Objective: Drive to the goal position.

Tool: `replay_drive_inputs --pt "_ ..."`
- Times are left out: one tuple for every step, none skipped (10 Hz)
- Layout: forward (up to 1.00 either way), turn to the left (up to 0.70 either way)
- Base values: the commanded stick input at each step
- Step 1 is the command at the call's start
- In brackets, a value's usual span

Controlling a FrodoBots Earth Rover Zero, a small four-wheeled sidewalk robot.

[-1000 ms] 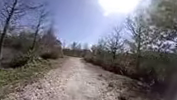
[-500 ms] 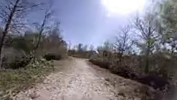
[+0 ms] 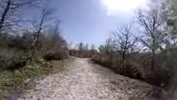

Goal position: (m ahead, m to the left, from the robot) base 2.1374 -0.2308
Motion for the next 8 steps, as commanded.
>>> replay_drive_inputs --pt "0.70 0.00" --pt "0.70 0.00" --pt "0.70 0.00" --pt "0.70 0.00" --pt "0.70 0.00" --pt "0.70 0.00" --pt "0.70 0.00" --pt "0.70 0.00"
